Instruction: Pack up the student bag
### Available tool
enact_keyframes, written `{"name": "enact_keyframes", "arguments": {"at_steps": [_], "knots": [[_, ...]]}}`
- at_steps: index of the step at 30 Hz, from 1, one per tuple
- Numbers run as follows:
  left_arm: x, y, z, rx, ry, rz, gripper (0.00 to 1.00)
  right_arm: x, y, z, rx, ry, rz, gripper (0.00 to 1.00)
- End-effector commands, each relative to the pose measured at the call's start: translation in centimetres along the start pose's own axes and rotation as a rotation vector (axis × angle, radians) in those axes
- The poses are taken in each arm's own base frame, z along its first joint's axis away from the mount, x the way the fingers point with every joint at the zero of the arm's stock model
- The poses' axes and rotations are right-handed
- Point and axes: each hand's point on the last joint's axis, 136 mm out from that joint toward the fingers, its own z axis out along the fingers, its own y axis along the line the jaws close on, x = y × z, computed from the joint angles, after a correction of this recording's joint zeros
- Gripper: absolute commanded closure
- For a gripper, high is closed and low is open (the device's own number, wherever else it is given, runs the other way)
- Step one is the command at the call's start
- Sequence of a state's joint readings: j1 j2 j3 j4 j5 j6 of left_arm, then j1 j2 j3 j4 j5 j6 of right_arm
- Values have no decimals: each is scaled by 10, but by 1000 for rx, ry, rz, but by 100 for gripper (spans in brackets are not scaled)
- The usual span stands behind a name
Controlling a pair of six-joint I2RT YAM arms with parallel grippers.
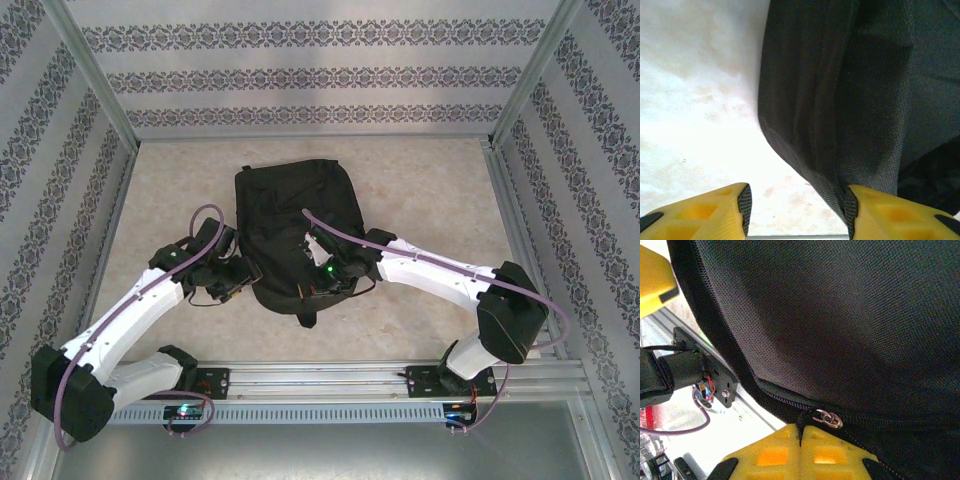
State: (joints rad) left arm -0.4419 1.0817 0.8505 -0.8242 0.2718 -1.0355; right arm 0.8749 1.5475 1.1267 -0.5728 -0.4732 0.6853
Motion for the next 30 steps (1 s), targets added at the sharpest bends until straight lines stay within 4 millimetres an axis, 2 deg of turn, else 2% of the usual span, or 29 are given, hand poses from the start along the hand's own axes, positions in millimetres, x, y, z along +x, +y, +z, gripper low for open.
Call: {"name": "enact_keyframes", "arguments": {"at_steps": [1,7,12,17,18,30], "knots": [[0,-19,6,63,5,-40,48,-3,8,1,-29,-12,-1,100],[-4,-30,13,93,9,-23,52,2,5,3,-33,-4,10,100],[1,-17,26,46,35,-4,63,5,1,1,-15,-4,7,100],[-2,-2,28,-35,18,58,97,15,-5,-3,20,30,-24,100],[-4,0,27,-50,9,72,100,16,-6,-4,29,35,-34,100],[-31,10,3,-130,-60,167,100,31,-20,-16,135,90,-117,100]]}}
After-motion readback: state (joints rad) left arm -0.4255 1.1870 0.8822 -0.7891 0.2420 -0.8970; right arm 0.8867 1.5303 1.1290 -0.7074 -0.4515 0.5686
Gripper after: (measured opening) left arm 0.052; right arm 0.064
